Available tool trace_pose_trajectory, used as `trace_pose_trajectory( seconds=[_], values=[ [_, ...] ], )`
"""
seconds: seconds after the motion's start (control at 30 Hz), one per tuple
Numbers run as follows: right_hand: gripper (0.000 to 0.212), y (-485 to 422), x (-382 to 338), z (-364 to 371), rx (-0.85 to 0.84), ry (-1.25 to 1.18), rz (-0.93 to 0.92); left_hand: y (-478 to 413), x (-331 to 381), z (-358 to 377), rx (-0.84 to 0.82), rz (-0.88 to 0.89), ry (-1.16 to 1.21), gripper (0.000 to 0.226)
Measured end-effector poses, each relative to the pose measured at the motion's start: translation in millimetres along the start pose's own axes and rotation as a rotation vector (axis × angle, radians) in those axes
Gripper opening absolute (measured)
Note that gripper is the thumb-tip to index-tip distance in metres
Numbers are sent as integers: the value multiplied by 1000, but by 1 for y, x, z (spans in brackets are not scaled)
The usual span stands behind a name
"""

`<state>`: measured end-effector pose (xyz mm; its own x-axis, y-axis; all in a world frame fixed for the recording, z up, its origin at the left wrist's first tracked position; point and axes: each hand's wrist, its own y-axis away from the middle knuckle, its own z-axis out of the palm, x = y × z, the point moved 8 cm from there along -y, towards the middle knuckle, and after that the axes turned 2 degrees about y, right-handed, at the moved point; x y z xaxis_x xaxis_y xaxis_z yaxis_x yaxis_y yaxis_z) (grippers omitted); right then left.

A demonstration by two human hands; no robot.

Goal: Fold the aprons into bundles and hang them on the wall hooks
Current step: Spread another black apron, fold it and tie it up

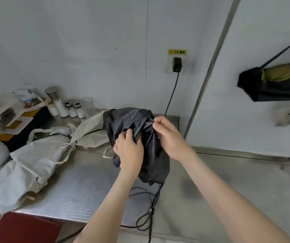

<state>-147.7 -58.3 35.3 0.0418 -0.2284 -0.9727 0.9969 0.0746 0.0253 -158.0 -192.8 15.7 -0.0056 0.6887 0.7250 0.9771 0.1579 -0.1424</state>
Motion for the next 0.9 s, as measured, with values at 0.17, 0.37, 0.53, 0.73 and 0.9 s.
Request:
trace_pose_trajectory(
  seconds=[0.17, 0.37, 0.53, 0.73, 0.9],
  values=[
    [34, 56, -77, -21, -127, 105, -147, 42, 82, -37, 82, 37, 424, 28],
    [96, 133, -112, -79, -110, 511, -178, 112, 195, -43, -210, 367, 536, 20],
    [52, 199, -115, -160, -68, 528, -76, 163, 227, -11, -576, 404, 385, 9],
    [53, 249, -102, -263, 330, 688, -17, 217, 251, 44, -935, 417, 251, 16],
    [17, 279, -73, -293, 227, 768, 141, 238, 263, 78, -1077, 424, 200, 12]
  ],
)
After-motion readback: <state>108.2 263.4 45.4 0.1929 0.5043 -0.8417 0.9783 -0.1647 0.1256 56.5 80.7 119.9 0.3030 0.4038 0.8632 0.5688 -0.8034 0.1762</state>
